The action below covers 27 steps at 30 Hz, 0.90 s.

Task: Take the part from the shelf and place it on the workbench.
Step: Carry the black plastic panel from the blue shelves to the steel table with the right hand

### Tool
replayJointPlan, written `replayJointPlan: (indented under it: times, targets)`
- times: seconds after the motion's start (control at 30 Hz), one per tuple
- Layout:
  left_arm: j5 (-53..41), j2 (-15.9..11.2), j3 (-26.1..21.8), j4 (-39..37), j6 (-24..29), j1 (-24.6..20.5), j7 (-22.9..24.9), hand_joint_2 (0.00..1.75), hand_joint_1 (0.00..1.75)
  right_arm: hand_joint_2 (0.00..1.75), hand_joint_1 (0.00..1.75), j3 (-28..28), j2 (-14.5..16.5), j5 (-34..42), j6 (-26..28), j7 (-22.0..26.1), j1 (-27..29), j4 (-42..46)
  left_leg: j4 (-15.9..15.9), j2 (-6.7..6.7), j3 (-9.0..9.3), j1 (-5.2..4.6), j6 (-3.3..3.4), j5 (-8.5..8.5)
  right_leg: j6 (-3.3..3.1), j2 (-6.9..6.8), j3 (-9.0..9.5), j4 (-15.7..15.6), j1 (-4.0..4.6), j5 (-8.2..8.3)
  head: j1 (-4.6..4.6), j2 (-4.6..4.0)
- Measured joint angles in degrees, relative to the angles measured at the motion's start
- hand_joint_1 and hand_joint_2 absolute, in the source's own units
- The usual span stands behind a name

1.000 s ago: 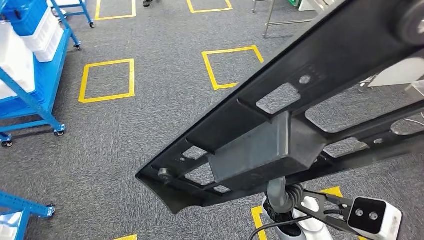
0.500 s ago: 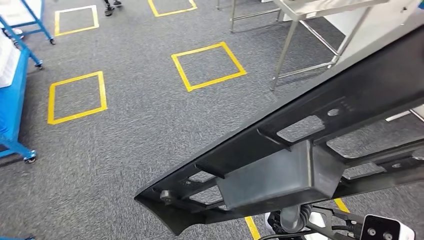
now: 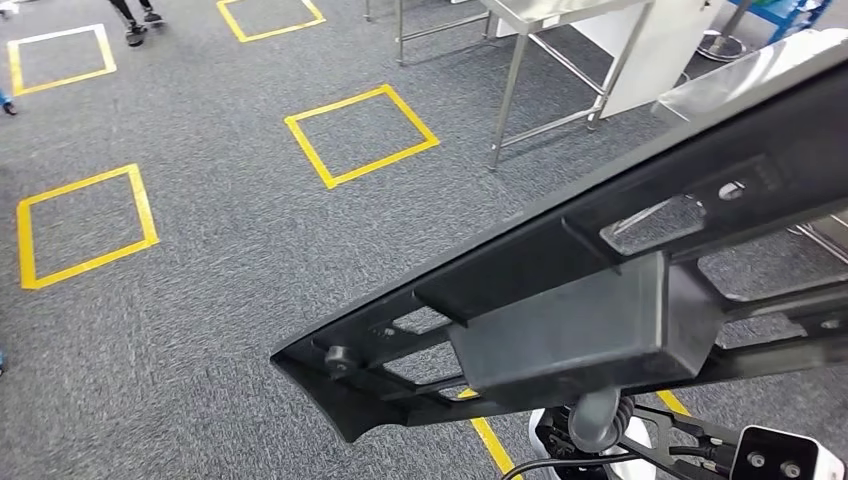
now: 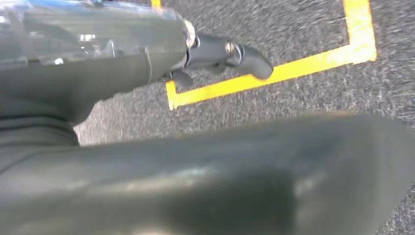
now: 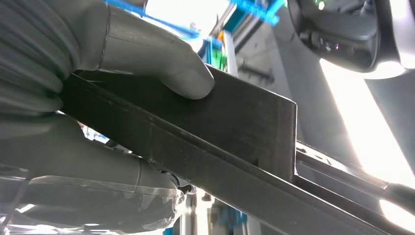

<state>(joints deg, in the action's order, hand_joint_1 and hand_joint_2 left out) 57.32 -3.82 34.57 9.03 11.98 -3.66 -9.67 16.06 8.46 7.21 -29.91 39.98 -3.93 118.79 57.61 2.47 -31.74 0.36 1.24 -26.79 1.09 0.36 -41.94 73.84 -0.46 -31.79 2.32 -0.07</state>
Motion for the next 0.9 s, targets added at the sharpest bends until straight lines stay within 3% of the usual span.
replayJointPlan:
  times: [0.03,0.1,0.17,0.23,0.3,0.37,0.43,0.47,0.5,0.53,0.57,0.63,0.7,0.77,0.83,0.9]
  targets:
    - [-0.13,-0.01,0.03,0.0,-0.02,-0.08,-0.01,0.0,0.0,1.75,1.75,0.0,0.0,0.1,0.15,0.0,-0.09,0.01,0.0,0.57,0.06,-0.04,-0.04,-0.04,-0.16,-0.39,1.67,-2.97,0.04,1.61,0.0,0.0]
    - [-0.42,0.0,0.19,0.0,0.02,-0.26,-0.02,0.0,0.0,1.75,1.75,0.0,0.01,0.31,0.11,-0.01,-0.33,0.09,0.05,1.53,0.26,-0.24,-0.28,-0.22,-0.74,-2.43,6.2,-11.18,0.44,4.56,0.01,0.0]
    - [-0.61,0.0,0.46,0.0,0.09,-0.36,-0.02,0.0,0.0,1.75,1.75,-0.01,0.03,0.47,0.08,-0.01,-0.53,0.21,0.09,2.37,0.43,-0.39,-0.79,-0.42,-1.3,-3.62,8.33,-15.4,0.97,5.39,0.01,0.0]
    - [-0.65,0.01,0.73,0.01,0.11,-0.53,-0.01,0.0,0.0,1.75,1.75,-0.03,0.04,0.57,0.05,0.0,-0.59,0.35,-0.02,3.3,0.65,-0.41,-1.38,-0.54,-1.74,-2.62,8.23,-15.8,1.15,5.46,0.01,0.0]
    - [-0.62,0.01,0.91,0.01,0.07,-0.68,0.01,0.0,0.0,1.75,1.75,-0.06,0.16,0.57,-0.21,-0.01,-0.5,0.64,0.96,2.36,0.48,-0.22,-1.99,-1.47,-2.27,-1.53,8.49,-16.4,0.83,5.89,0.01,0.0]
    - [-0.55,0.05,1.0,0.0,0.02,-0.61,0.04,0.0,0.0,1.75,1.75,-0.08,0.5,0.48,-0.71,-0.01,-0.33,0.9,5.94,-0.24,-1.66,0.04,-2.46,-4.48,-2.74,-0.53,8.75,-16.82,0.49,6.24,0.02,0.0]
    - [-0.44,0.11,1.07,0.0,0.08,-0.41,0.08,0.0,0.0,1.75,1.75,-0.1,0.77,0.29,-1.14,0.0,0.15,0.96,13.46,-1.6,-5.2,0.18,-2.76,-7.75,-2.95,0.67,8.74,-16.81,0.47,6.28,0.02,0.0]
    - [-0.39,0.13,1.09,0.0,0.12,-0.34,0.1,0.0,0.0,1.75,1.75,-0.13,0.8,0.2,-1.38,-0.01,0.54,0.97,15.7,-1.76,-6.34,0.25,-2.88,-8.16,-2.96,1.37,8.77,-16.77,0.47,6.27,0.02,0.0]
    - [-0.37,0.13,1.11,0.0,0.16,-0.27,0.1,0.0,0.0,1.75,1.75,-0.16,0.81,0.16,-1.69,-0.01,0.94,0.97,15.83,-1.86,-6.53,0.33,-2.95,-7.4,-2.92,2.13,8.8,-16.71,0.44,6.26,0.02,0.0]
    - [-0.37,0.12,1.14,0.0,0.18,-0.25,0.1,0.0,0.0,1.75,1.75,-0.21,0.82,0.16,-2.07,-0.02,1.29,1.01,13.99,-1.97,-5.82,0.42,-2.98,-5.79,-2.83,2.86,8.85,-16.62,0.39,6.23,0.02,0.0]
    - [-0.37,0.11,1.17,0.0,0.19,-0.26,0.1,0.0,0.0,1.75,1.75,-0.3,0.86,0.15,-2.51,-0.02,1.6,1.1,10.19,-2.56,-4.17,0.56,-3.0,-3.49,-2.67,3.57,8.88,-16.46,0.31,6.15,0.02,0.0]
    - [-0.39,0.11,1.21,-0.03,0.19,-0.21,0.02,0.0,0.0,1.75,1.75,-0.51,0.99,0.02,-2.95,0.0,2.16,1.33,3.25,-5.43,-1.08,0.9,-2.87,-0.85,-2.09,4.81,8.62,-15.97,0.26,5.96,0.02,0.0]
    - [-0.43,0.19,1.23,-0.06,0.17,-0.22,-0.03,0.0,0.0,1.75,1.75,-0.63,1.1,-0.39,-2.52,0.01,2.71,1.45,0.62,-7.2,0.0,0.93,-2.48,-0.53,-1.32,5.93,8.08,-15.7,0.17,6.07,0.02,0.0]
    - [-0.58,0.38,1.28,-0.07,0.14,-0.36,0.1,0.0,0.0,1.75,1.75,-0.65,1.09,-1.17,-1.63,-0.02,3.07,1.38,0.36,-6.13,-0.02,0.84,-1.79,-0.25,-0.61,6.69,7.71,-15.77,0.04,6.33,0.02,0.01]
    - [-0.81,0.54,1.38,-0.07,-0.18,-0.45,0.15,0.0,0.0,1.75,1.75,-0.61,1.07,-2.02,-0.08,-0.03,2.52,0.96,-0.01,-4.77,0.04,0.88,-0.93,0.06,-0.1,4.45,6.76,-14.07,0.09,5.16,0.01,0.01]
    - [-1.0,0.55,1.54,-0.07,-0.85,-0.37,0.07,0.0,0.0,1.75,1.75,-0.38,0.94,-2.49,2.8,-0.02,0.83,-0.44,-0.18,-3.16,0.01,0.7,-0.36,0.16,0.32,1.11,3.83,-8.01,0.07,1.82,0.01,0.0]
